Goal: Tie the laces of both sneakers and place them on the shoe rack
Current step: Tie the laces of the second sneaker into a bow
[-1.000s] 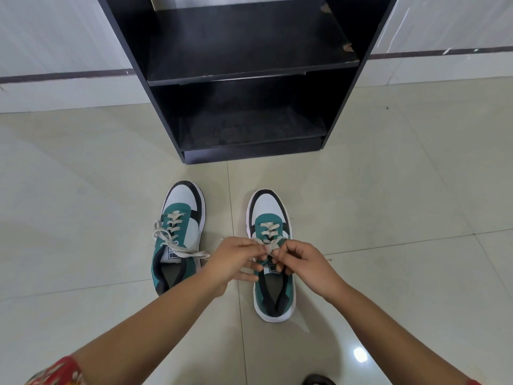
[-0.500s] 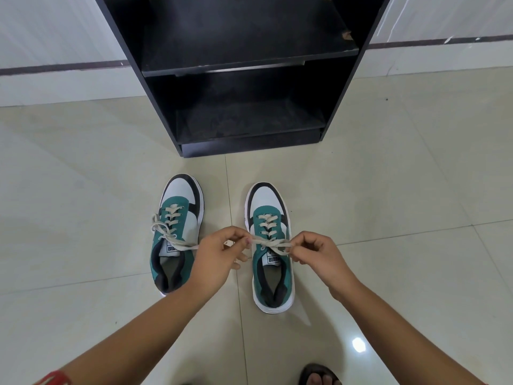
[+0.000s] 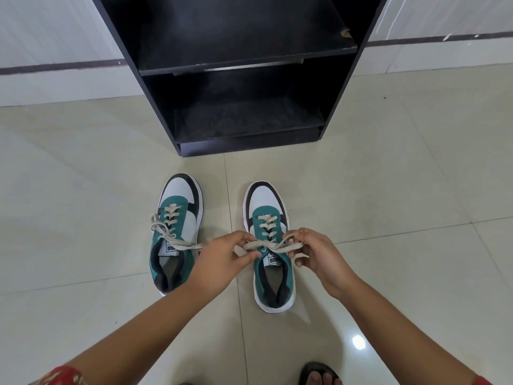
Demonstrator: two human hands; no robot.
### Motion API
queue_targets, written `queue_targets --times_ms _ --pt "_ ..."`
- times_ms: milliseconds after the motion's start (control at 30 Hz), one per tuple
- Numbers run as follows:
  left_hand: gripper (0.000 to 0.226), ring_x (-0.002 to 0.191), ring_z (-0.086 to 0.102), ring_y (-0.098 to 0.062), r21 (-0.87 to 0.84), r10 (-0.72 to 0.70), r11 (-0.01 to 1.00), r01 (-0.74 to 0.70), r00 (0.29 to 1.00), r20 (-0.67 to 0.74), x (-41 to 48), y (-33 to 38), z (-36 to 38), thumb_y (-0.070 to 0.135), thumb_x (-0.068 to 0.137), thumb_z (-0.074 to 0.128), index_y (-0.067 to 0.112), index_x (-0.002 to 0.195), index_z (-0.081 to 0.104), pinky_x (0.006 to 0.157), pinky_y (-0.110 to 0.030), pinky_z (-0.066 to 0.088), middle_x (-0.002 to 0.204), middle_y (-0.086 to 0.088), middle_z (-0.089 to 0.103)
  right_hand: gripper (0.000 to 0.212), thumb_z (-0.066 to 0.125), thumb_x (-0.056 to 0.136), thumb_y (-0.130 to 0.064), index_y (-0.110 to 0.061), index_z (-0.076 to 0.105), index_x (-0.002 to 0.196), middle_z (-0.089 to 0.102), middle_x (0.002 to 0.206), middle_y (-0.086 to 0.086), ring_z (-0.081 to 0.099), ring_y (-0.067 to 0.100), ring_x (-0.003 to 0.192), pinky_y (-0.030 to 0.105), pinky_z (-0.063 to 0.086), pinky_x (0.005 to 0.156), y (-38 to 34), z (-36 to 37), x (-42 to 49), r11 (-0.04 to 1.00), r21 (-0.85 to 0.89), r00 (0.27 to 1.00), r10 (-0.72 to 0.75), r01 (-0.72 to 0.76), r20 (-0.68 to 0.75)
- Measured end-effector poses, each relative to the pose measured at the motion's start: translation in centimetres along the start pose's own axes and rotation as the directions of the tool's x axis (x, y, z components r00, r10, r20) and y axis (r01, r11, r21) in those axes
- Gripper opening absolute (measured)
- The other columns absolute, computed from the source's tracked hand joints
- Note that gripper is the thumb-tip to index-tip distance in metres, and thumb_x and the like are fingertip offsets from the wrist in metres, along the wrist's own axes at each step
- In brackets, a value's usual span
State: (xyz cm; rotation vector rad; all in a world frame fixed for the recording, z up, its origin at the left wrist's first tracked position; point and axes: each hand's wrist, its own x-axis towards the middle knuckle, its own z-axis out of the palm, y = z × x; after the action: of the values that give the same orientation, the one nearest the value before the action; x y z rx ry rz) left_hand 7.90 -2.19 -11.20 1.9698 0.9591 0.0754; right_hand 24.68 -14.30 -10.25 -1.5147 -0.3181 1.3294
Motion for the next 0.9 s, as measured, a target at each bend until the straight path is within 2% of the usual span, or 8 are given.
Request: queue_targets --times_ms 167,300,433,533,600,667,767,900 --pt "0.01 0.065 0.068 -0.011 -0.265 -0.071 0.962 0.066 0.997 -0.01 0.2 0.3 -0.1 0.02 0.089 0.059 0.016 0.091 0.068 0.058 -0.035 0.057 0.089 -0.004 0.069 0.035 0.038 0.094 -0.024 -0.002 0.064 0.09 0.069 0.066 0.002 0.054 0.011 0.046 0.017 0.038 0.04 -0.3 0.8 0.4 0.897 0.412 0.983 0.104 -0.158 0.151" --pt "0.017 0.063 0.065 -0.021 -0.735 -0.17 0.648 0.199 0.979 0.115 -0.2 0.6 0.0 0.014 0.094 0.049 0.006 0.1 0.063 0.042 -0.025 0.046 0.105 -0.008 0.069 0.032 0.046 0.089 -0.027 -0.017 0.047 0.059 0.053 0.056 -0.001 0.046 0.012 0.041 0.019 0.04 0.038 0.5 1.2 0.6 0.801 0.566 0.981 0.16 -0.195 0.112" --pt "0.017 0.045 0.049 -0.018 -0.834 -0.177 0.438 0.335 0.942 0.285 -0.3 1.3 1.0 0.018 0.094 0.031 0.01 0.088 0.046 0.037 -0.02 0.029 0.087 -0.003 0.068 0.038 0.041 0.095 -0.023 -0.017 0.042 0.057 0.043 0.048 -0.003 0.041 0.011 0.04 0.019 0.039 0.038 1.2 1.3 1.2 0.71 0.684 0.98 0.193 -0.167 0.039" --pt "0.022 0.047 0.039 -0.015 -0.566 -0.181 0.786 0.248 0.968 0.173 0.4 1.4 1.0 0.012 0.095 0.026 0.012 0.079 0.041 0.041 -0.02 0.033 0.066 -0.002 0.049 0.042 0.039 0.096 -0.021 -0.016 0.041 0.055 0.04 0.044 -0.003 0.039 0.01 0.037 0.019 0.035 0.036 1.4 1.1 1.4 0.68 0.722 0.978 0.21 -0.132 -0.018" --pt "0.017 0.059 0.048 -0.018 -0.068 0.006 0.998 0.0 0.995 0.095 0.6 1.3 0.6 0.014 0.097 0.029 0.018 0.084 0.04 0.048 -0.021 0.035 0.07 -0.002 0.051 0.043 0.037 0.096 -0.02 -0.016 0.039 0.054 0.039 0.043 -0.004 0.038 0.01 0.036 0.019 0.033 0.035 1.2 0.7 1.5 0.695 0.711 0.975 0.215 -0.107 -0.063" --pt "0.009 0.065 0.052 -0.018 0.311 0.121 0.939 -0.149 0.987 0.105 0.2 1.5 0.5 0.02 0.096 0.031 0.02 0.091 0.038 0.05 -0.024 0.032 0.075 -0.002 0.053 0.042 0.037 0.097 -0.019 -0.017 0.037 0.055 0.037 0.042 -0.004 0.036 0.01 0.034 0.018 0.031 0.033 1.0 0.3 1.5 0.717 0.69 0.97 0.225 -0.1 -0.093" --pt "0.016 0.069 0.056 -0.018 0.408 0.14 0.9 -0.155 0.988 0.065 -0.3 1.5 0.6 0.025 0.098 0.029 0.018 0.102 0.042 0.05 -0.023 0.03 0.086 -0.004 0.061 0.041 0.037 0.097 -0.017 -0.017 0.034 0.056 0.035 0.041 -0.005 0.034 0.009 0.033 0.018 0.029 0.031 0.8 0.0 1.7 0.711 0.693 0.963 0.252 -0.115 -0.099" --pt "0.018 0.07 0.06 -0.021 0.454 0.181 0.873 -0.18 0.983 0.042 0.1 0.1 0.8 0.026 0.097 0.029 0.017 0.105 0.043 0.06 -0.033 0.047 0.087 -0.005 0.064 0.039 0.037 0.096 -0.016 -0.017 0.032 0.057 0.032 0.04 -0.006 0.03 0.007 0.032 0.017 0.026 0.03 1.0 -0.4 1.8 0.735 0.664 0.954 0.278 -0.136 -0.112"
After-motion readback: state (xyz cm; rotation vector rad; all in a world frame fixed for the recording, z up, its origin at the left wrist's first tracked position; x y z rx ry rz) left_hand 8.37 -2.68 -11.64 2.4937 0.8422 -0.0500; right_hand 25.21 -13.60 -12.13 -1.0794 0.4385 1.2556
